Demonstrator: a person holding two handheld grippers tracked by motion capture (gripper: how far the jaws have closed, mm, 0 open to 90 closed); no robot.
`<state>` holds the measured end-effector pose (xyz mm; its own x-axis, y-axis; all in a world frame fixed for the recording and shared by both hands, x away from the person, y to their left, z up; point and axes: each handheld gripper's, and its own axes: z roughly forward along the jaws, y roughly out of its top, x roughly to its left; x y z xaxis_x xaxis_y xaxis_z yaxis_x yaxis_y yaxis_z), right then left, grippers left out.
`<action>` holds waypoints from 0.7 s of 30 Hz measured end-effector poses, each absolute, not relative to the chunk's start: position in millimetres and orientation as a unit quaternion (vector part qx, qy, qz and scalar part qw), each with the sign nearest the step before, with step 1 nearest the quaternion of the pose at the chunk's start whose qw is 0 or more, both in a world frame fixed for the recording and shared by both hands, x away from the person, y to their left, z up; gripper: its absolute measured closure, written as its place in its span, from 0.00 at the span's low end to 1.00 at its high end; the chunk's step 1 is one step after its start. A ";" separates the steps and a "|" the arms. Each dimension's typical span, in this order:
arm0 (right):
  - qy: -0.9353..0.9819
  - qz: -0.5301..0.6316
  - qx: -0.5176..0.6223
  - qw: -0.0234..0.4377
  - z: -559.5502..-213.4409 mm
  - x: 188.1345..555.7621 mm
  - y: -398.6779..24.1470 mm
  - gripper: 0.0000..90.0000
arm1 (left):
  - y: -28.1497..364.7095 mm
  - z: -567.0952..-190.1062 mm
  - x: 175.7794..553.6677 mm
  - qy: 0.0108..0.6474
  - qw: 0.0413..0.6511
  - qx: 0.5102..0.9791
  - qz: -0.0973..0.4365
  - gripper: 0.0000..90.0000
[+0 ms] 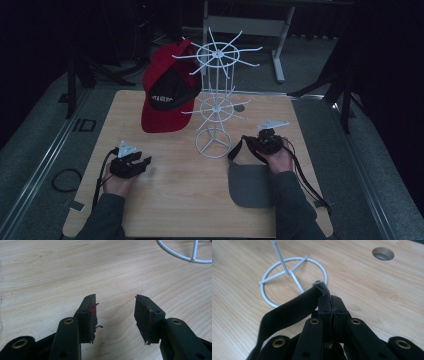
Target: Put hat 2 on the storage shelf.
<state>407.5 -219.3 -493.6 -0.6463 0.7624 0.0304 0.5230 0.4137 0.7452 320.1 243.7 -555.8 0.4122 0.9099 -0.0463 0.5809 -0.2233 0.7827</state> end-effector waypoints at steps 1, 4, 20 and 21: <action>0.826 0.376 0.389 0.159 -493.6 407.5 -219.3 0.98 | 243.7 -555.8 320.1 0.496 0.377 0.751 0.218 0.59; 0.816 0.392 0.393 0.164 -487.3 404.4 -223.9 0.98 | 243.6 -555.8 320.1 0.496 0.377 0.751 0.219 0.59; 0.787 0.440 0.391 0.184 -460.2 393.2 -240.3 0.98 | 243.6 -555.8 320.0 0.496 0.377 0.751 0.219 0.59; 0.787 0.442 0.389 0.186 -458.6 392.3 -240.7 0.98 | 243.6 -555.7 320.0 0.496 0.378 0.751 0.219 0.59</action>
